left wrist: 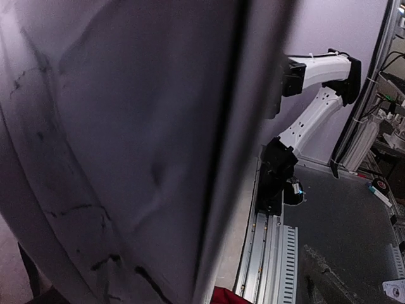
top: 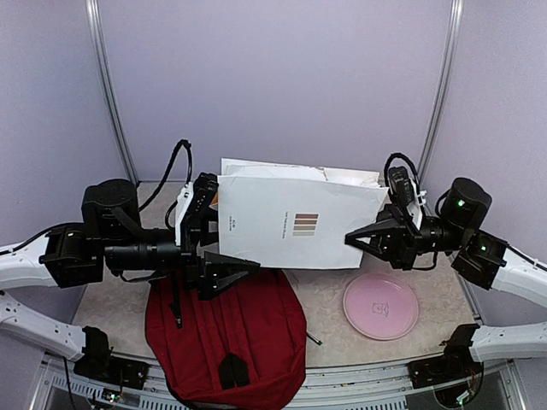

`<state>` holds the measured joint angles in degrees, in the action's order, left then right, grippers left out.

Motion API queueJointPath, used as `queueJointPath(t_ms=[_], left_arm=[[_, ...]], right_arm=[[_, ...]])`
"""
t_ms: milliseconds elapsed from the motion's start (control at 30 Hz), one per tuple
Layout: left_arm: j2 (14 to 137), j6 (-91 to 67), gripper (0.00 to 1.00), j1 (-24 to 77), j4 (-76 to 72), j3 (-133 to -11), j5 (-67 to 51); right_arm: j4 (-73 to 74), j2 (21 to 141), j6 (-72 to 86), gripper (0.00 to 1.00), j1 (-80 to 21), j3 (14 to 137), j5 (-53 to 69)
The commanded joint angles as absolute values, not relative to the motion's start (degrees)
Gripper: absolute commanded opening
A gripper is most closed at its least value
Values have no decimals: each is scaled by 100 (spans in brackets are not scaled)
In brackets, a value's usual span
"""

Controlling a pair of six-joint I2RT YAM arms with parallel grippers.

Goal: Pack the student bag
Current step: Pass from the left arm to the right, then open the largest pocket of the student bag.

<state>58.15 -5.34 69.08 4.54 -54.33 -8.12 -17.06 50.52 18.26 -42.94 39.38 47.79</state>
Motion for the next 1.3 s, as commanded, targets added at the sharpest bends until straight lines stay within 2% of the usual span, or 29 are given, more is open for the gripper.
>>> queueJointPath(t_ms=[0,133,233,400,633,833,1000,1033,1167,1267], left_arm=[[6002,-836,98,7265,1356,-5449,-150],[6188,-869,99,7733,1755,-5478,263],[6477,-998,99,7911,2189,-5528,76],[7117,-959,99,8516,2534,-5546,62],[7889,-996,99,8703,2994,-5653,-255],[9377,-843,99,9474,4275,-6400,976],[10061,-907,97,9387,4597,-6518,1558],[10038,-905,94,9341,4515,-6480,1524],[9852,-888,47,9273,4321,-6512,1437],[9631,-787,32,9231,4113,-6575,1281]], right_arm=[[-69,4948,1564,0,-3760,4360,3403],[717,4867,1700,0,-3091,4456,2832],[1116,4771,1717,0,-2849,4473,2401],[1336,4692,1696,0,-2770,4412,2320],[1429,4518,1624,0,-2769,4342,2303],[1362,4579,1621,0,-2769,4299,2620],[1132,4729,1765,0,-2769,4255,3234],[1135,4767,1784,0,-2769,4273,3354],[1315,4843,1766,0,-2769,4440,3759],[1303,4636,1771,0,-2769,4418,3877]])
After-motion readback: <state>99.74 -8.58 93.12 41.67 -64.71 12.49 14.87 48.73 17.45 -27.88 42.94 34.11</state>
